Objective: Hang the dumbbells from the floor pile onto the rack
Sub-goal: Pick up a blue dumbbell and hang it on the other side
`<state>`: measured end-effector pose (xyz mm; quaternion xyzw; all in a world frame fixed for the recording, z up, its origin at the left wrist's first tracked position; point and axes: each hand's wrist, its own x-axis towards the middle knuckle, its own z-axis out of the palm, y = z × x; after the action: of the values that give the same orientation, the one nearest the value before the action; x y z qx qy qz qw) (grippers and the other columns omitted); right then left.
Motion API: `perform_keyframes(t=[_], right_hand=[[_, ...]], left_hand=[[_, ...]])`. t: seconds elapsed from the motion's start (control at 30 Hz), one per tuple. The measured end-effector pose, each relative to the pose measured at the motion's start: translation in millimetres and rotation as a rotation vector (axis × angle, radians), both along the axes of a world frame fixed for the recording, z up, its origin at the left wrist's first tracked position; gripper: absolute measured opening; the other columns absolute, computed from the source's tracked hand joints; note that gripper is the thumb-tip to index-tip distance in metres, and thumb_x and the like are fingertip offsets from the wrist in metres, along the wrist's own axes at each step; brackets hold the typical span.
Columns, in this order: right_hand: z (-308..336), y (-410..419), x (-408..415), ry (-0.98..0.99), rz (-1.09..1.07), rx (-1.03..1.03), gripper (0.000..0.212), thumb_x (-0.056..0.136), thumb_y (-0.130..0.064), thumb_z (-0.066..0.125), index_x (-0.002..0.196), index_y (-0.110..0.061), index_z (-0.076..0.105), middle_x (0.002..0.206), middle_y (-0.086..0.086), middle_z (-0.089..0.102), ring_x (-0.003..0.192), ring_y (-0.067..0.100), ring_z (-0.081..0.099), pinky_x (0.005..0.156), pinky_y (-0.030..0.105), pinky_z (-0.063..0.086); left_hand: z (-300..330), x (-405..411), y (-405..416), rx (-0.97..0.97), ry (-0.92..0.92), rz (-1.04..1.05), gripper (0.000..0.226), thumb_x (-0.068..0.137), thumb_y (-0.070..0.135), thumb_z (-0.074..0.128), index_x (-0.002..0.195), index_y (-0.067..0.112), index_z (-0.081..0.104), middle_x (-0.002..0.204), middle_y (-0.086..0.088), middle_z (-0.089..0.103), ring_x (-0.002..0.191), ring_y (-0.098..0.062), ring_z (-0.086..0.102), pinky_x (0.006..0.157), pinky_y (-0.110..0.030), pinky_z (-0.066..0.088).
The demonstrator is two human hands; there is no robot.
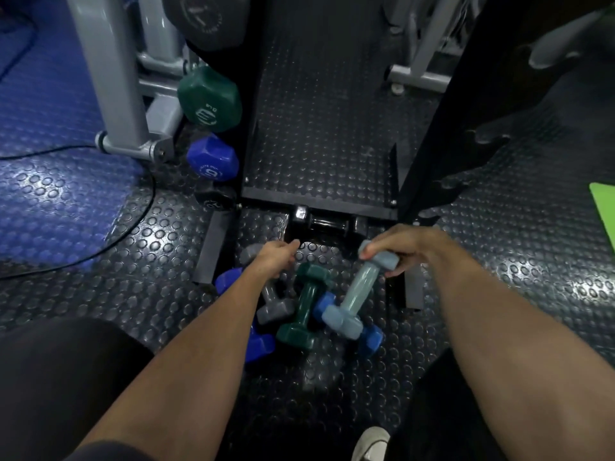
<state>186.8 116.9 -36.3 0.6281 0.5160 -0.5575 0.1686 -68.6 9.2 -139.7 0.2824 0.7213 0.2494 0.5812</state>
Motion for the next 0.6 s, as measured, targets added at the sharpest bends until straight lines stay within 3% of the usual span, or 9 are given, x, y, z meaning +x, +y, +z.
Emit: perform_keyframes(t=[0.1, 0.2, 0.3, 0.37, 0.47, 0.53, 0.6], right_hand=[[7.0, 20.5, -9.1, -0.117, 0.089, 0.252, 0.044, 0.066, -0.029, 0.094, 0.104, -0.014, 0.078, 0.103, 0.01, 0.072, 0.087, 0.022, 0.07, 0.06, 0.031, 0.061], [0.8, 18.4, -48.6, -0.314, 0.427, 0.473, 0.049, 0.052, -0.039, 0.095, 0.095, -0.023, 0.077, 0.101, 0.002, 0.069, 0.091, 0.021, 0.066, 0.07, 0.032, 0.059], [-25.2, -3.9, -89.9, -0.43, 0.706, 0.511, 0.042, 0.061, -0.026, 0.095, 0.097, -0.015, 0.076, 0.102, 0.003, 0.071, 0.086, 0.018, 0.066, 0.067, 0.028, 0.055], [-46.0, -12.0, -103.4, -0.49, 0.816, 0.518, 0.041, 0.065, -0.022, 0.094, 0.1, -0.013, 0.074, 0.107, 0.003, 0.07, 0.088, 0.019, 0.065, 0.074, 0.03, 0.058], [-66.1, -10.5, -102.1, -0.459, 0.811, 0.504, 0.04, 0.071, -0.014, 0.087, 0.108, -0.011, 0.072, 0.114, 0.006, 0.063, 0.103, 0.025, 0.066, 0.083, 0.035, 0.059], [-72.7, -8.9, -96.7, -0.365, 0.739, 0.514, 0.031, 0.078, -0.014, 0.074, 0.109, -0.012, 0.074, 0.117, 0.007, 0.065, 0.104, 0.03, 0.067, 0.088, 0.04, 0.06], [-79.6, -8.6, -91.4, -0.284, 0.714, 0.536, 0.036, 0.089, -0.017, 0.058, 0.122, -0.015, 0.071, 0.126, 0.011, 0.066, 0.107, 0.033, 0.066, 0.095, 0.042, 0.058]], left_hand=[[-2.9, 2.1, -0.7, 0.0, -0.008, -0.017, 0.031, 0.105, 0.048, 0.052, 0.114, 0.019, 0.062, 0.116, -0.005, 0.072, 0.105, -0.021, 0.067, 0.076, -0.033, 0.049], [-3.4, 5.2, -1.7, 0.014, 0.007, -0.042, 0.027, 0.107, 0.045, 0.051, 0.114, 0.02, 0.059, 0.117, -0.006, 0.07, 0.097, -0.019, 0.063, 0.066, -0.026, 0.046], [-8.5, 6.9, 0.5, 0.022, 0.026, -0.063, 0.029, 0.106, 0.045, 0.053, 0.113, 0.019, 0.062, 0.111, -0.005, 0.072, 0.09, -0.016, 0.062, 0.064, -0.026, 0.045], [-10.0, 6.4, 4.1, 0.043, 0.043, -0.069, 0.034, 0.104, 0.044, 0.056, 0.115, 0.014, 0.068, 0.101, -0.003, 0.072, 0.083, -0.014, 0.061, 0.062, -0.026, 0.042], [-7.8, 2.8, 6.0, 0.069, 0.042, -0.069, 0.026, 0.104, 0.037, 0.059, 0.114, 0.017, 0.07, 0.095, 0.0, 0.07, 0.079, -0.012, 0.06, 0.059, -0.024, 0.042], [-7.4, 0.6, 4.9, 0.07, 0.039, -0.053, 0.017, 0.104, 0.032, 0.058, 0.107, 0.02, 0.069, 0.092, 0.0, 0.068, 0.077, -0.011, 0.058, 0.055, -0.021, 0.042], [-8.7, -0.4, 3.5, 0.058, 0.036, -0.042, 0.014, 0.104, 0.029, 0.058, 0.101, 0.021, 0.069, 0.089, 0.0, 0.066, 0.075, -0.011, 0.057, 0.053, -0.02, 0.041]])
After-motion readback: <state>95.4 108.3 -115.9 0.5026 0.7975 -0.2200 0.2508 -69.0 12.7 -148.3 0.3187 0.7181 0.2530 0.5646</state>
